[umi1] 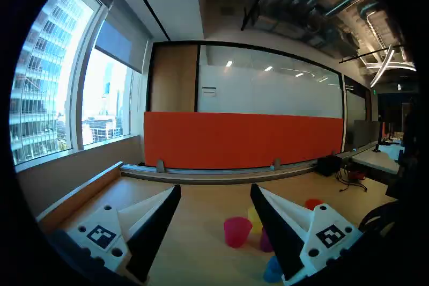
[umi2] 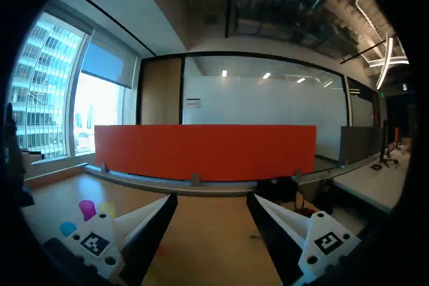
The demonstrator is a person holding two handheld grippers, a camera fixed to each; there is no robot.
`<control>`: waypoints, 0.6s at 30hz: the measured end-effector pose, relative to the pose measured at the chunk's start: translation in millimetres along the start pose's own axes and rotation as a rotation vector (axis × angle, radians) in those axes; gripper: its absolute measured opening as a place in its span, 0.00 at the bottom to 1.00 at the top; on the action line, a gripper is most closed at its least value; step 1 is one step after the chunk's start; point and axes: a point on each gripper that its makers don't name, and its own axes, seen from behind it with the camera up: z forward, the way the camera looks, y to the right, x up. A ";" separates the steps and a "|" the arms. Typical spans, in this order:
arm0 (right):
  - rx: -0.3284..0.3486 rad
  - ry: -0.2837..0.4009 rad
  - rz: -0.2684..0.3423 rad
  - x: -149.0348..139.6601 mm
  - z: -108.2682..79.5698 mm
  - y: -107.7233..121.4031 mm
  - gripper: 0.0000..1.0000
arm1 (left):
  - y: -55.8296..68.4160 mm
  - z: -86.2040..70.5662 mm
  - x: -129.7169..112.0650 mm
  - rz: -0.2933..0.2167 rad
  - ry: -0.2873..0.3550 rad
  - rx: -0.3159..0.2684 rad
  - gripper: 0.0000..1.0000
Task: Pour water
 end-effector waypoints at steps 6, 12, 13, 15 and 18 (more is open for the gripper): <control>0.017 -0.005 0.004 26.4 -3.0 -8.7 1.00 | 4.7 2.8 34.3 0.001 0.002 -0.026 0.96; 0.047 -0.003 -0.002 56.3 -1.9 -17.6 1.00 | 11.2 5.3 63.0 0.006 -0.001 -0.059 0.96; 0.049 -0.002 -0.003 61.2 -1.4 -18.9 1.00 | 12.4 5.5 67.7 0.006 0.000 -0.065 0.96; 0.055 -0.001 -0.006 71.2 -0.6 -21.8 1.00 | 15.0 5.8 77.4 0.007 0.002 -0.078 0.96; 0.071 0.004 -0.007 80.1 0.1 -26.4 1.00 | 20.1 5.7 88.3 0.009 0.005 -0.098 0.96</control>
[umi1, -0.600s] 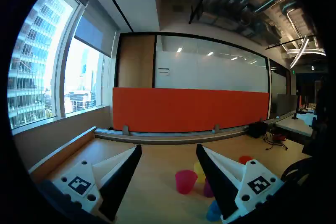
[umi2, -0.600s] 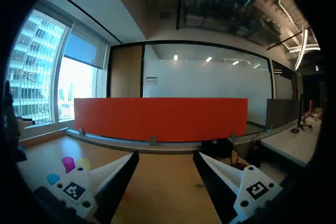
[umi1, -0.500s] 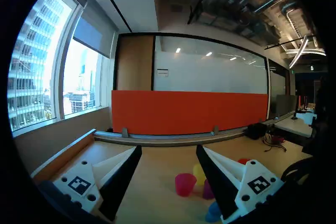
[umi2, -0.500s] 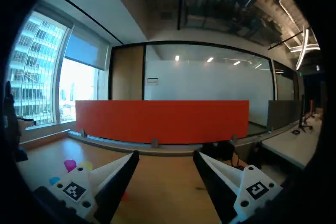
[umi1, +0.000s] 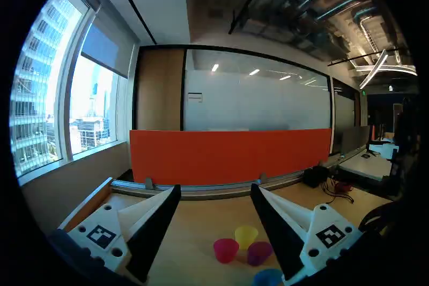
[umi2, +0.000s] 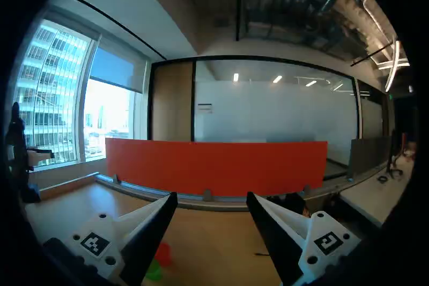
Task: Pour water
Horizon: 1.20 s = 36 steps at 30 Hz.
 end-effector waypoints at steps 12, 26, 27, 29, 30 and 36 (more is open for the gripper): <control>0.061 0.000 -0.005 4.0 1.3 -10.7 1.00 | 12.2 4.8 14.4 0.019 0.008 -0.053 0.96; 0.281 0.035 -0.017 13.8 -11.3 -43.9 1.00 | 35.6 -5.7 -1.1 0.017 -0.012 -0.187 0.96; 0.296 0.034 -0.015 14.0 -12.5 -46.2 1.00 | 38.3 -7.0 -2.6 0.018 -0.014 -0.201 0.96; 0.319 0.029 -0.011 13.8 -13.3 -50.2 1.00 | 41.6 -8.5 -6.0 0.022 -0.020 -0.220 0.96; 0.331 0.026 -0.008 13.6 -13.7 -52.3 1.00 | 43.2 -9.1 -7.8 0.025 -0.024 -0.229 0.96; 0.388 0.001 -0.007 8.5 -12.9 -63.3 1.00 | 47.3 -9.2 -15.8 0.053 -0.037 -0.260 0.96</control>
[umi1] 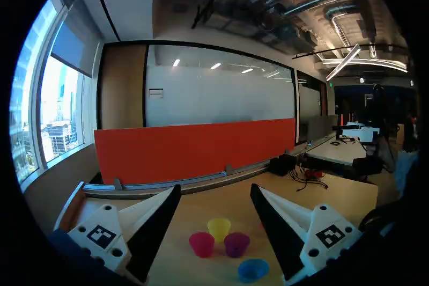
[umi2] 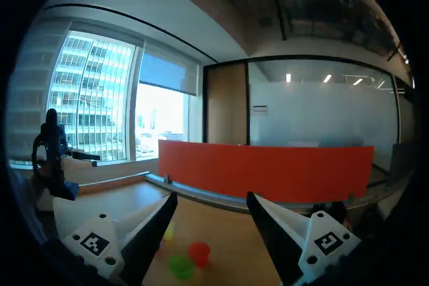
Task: Pour water
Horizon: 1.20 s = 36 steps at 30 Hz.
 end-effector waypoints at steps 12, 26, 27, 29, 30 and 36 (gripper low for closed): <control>0.112 -0.076 -0.019 -27.8 9.4 -25.3 1.00 | 12.9 -0.3 -27.0 -0.002 -0.030 -0.066 0.96; 0.214 -0.190 -0.079 -84.1 10.8 -48.2 1.00 | 16.3 -2.5 -89.1 -0.030 -0.121 -0.096 0.96; 0.219 -0.200 -0.083 -88.7 10.5 -49.6 1.00 | 17.3 -3.1 -91.8 -0.033 -0.123 -0.099 0.96; 0.228 -0.218 -0.088 -96.9 10.5 -51.5 1.00 | 19.4 -3.9 -95.8 -0.039 -0.125 -0.107 0.96; 0.232 -0.227 -0.090 -101.4 10.5 -52.5 1.00 | 20.7 -4.3 -98.0 -0.043 -0.126 -0.112 0.96; 0.255 -0.262 -0.089 -121.5 11.8 -57.8 1.00 | 28.0 -7.3 -113.2 -0.047 -0.136 -0.140 0.96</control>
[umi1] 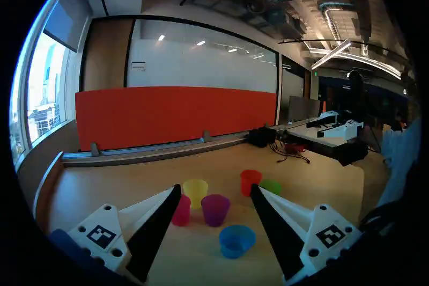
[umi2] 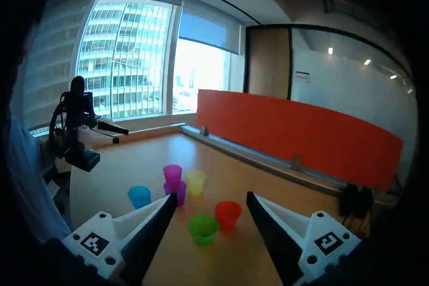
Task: Pour water
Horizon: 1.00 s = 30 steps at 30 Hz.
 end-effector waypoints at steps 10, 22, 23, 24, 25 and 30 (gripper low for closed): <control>0.027 -0.044 0.002 -27.6 10.1 -0.1 1.00 | 10.6 3.1 -37.9 0.028 -0.054 -0.027 0.96; 0.051 -0.103 -0.014 -64.9 18.4 -1.5 1.00 | 34.5 8.0 -79.3 0.056 -0.124 -0.108 0.96; 0.053 -0.107 -0.016 -67.8 18.9 -1.7 1.00 | 36.6 8.2 -82.4 0.060 -0.132 -0.115 0.96; 0.055 -0.112 -0.017 -70.8 19.4 -1.9 1.00 | 38.7 8.5 -86.0 0.063 -0.140 -0.122 0.96; 0.057 -0.115 -0.018 -73.1 20.1 -1.9 1.00 | 39.9 8.9 -89.2 0.065 -0.148 -0.126 0.96; 0.067 -0.132 -0.019 -84.7 24.1 -3.0 1.00 | 44.1 11.3 -106.5 0.067 -0.189 -0.142 0.96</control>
